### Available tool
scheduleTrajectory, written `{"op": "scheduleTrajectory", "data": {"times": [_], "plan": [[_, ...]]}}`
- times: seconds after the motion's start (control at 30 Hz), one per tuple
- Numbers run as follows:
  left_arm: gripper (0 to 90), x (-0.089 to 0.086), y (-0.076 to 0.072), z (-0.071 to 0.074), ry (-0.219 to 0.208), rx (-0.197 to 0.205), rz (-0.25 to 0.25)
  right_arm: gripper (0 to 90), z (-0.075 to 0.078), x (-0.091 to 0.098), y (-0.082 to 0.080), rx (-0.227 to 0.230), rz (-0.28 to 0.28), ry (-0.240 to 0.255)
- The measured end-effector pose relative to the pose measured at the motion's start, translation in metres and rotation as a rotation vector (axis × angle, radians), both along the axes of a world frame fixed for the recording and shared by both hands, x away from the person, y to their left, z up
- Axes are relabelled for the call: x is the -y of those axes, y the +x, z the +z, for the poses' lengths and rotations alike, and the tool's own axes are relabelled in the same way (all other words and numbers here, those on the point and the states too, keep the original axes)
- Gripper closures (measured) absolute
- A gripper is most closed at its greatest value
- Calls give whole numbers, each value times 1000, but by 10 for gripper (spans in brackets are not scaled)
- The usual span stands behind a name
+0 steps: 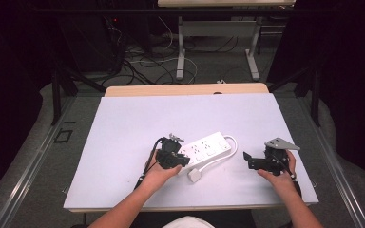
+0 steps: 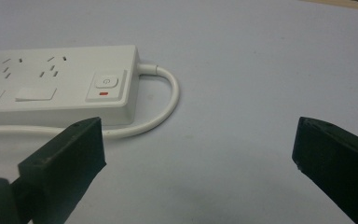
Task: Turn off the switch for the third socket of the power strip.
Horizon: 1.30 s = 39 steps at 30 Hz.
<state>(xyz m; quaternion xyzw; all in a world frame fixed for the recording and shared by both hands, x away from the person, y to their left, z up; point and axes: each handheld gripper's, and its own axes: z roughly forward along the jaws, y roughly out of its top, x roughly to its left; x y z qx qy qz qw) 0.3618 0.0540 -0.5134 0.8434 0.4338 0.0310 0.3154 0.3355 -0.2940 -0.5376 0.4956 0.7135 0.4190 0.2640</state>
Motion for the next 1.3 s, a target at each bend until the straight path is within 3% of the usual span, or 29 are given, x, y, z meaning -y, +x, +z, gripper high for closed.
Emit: {"op": "scheduleTrajectory", "data": {"times": [0.33,0.8,1.3], "plan": [[594,-4,1,8,2,21,-20,18,0,0,0,2,2,4],[420,-12,3,21,-12,55,-26,19,-1,0,0,2,3,3],[377,-26,2,39,-34,96,-27,19,-1,0,0,1,3,1]]}}
